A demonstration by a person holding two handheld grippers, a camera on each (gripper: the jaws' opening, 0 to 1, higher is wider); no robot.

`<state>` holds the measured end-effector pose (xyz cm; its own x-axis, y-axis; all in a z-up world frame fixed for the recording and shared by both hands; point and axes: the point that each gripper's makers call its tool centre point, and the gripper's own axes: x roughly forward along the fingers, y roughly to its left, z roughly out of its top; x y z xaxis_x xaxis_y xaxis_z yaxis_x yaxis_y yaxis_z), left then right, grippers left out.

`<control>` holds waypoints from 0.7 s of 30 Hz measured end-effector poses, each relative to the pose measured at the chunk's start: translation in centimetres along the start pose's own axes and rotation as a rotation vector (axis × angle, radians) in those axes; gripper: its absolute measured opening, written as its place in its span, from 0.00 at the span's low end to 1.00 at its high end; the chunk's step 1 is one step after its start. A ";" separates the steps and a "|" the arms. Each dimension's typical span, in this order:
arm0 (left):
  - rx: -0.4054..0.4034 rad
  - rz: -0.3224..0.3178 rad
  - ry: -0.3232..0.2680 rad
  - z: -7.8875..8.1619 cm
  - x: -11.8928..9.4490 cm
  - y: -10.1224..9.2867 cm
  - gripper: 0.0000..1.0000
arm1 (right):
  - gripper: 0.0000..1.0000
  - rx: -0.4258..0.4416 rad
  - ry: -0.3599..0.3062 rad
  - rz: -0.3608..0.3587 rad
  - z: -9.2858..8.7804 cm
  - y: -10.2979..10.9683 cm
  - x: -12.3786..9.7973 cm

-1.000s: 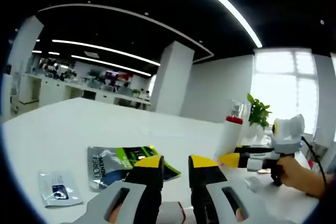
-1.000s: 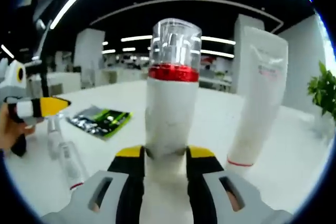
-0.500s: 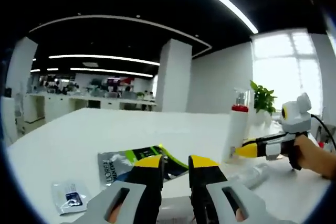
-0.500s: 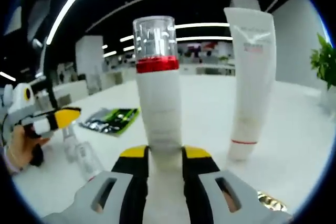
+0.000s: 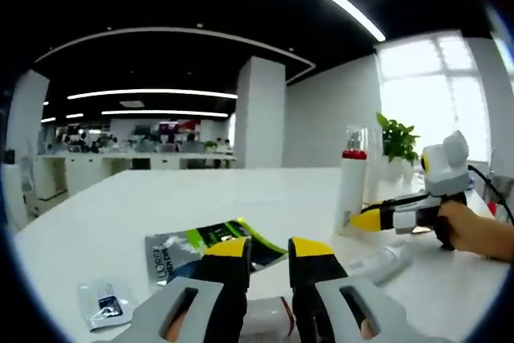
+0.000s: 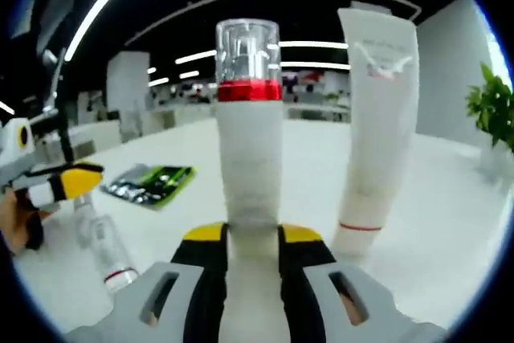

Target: Arrange the skincare products in the storage area until every visible bottle or jar stands upright without overlapping.

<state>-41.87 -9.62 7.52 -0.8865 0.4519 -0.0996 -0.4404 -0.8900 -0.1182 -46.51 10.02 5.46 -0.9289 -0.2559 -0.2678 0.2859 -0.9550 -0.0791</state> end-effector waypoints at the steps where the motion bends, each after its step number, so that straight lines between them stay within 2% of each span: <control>1: 0.001 0.001 -0.002 0.0 0.0 0.0 0.19 | 0.17 0.001 0.001 -0.002 -0.1 -0.2 -0.1; 3: 0.003 0.003 -0.007 0.2 -0.1 0.0 0.19 | 0.04 -0.016 -0.008 -0.012 -0.3 -0.8 -0.4; 4: 0.003 0.002 -0.008 0.2 -0.1 0.1 0.19 | 0.02 -0.001 -0.022 -0.004 -0.1 -0.8 -0.4; 5: 0.003 0.002 -0.008 0.2 0.0 0.1 0.19 | 0.07 0.038 -0.030 0.008 -0.1 -0.4 -0.5; 7: 0.004 -0.001 -0.005 0.1 0.0 0.0 0.19 | 0.23 0.091 -0.020 0.045 -0.1 0.3 -0.4; 9: 0.006 -0.002 -0.003 0.1 0.0 -0.1 0.19 | 0.28 0.083 -0.012 0.051 -0.3 0.5 -0.1; 11: 0.006 -0.002 -0.005 0.1 -0.2 -0.1 0.19 | 0.28 0.045 -0.001 0.045 -0.5 0.4 0.0; 14: 0.000 -0.003 -0.008 0.1 -0.1 -0.1 0.19 | 0.29 0.037 -0.007 0.048 -0.5 0.4 0.1; 15: -0.003 -0.003 -0.007 0.1 -0.1 0.0 0.19 | 0.28 0.046 -0.016 0.068 -0.4 0.6 0.1; 17: -0.006 -0.001 -0.007 0.1 -0.1 0.1 0.19 | 0.18 0.092 -0.053 0.185 0.3 2.7 -0.2; 18: -0.007 0.000 -0.007 0.1 -0.1 0.1 0.19 | 0.14 0.106 -0.071 0.218 0.8 3.4 -0.5; 20: -0.008 0.000 -0.008 0.1 -0.1 0.1 0.19 | 0.18 0.112 -0.087 0.207 1.5 3.5 -1.0; 21: -0.008 0.000 -0.008 0.1 -0.1 0.1 0.19 | 0.21 0.104 -0.094 0.177 1.8 3.2 -1.1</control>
<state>-41.86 -9.73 7.65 -0.8877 0.4513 -0.0913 -0.4393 -0.8895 -0.1260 -45.02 7.02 7.22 -0.8855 -0.4292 -0.1781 0.4252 -0.9030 0.0618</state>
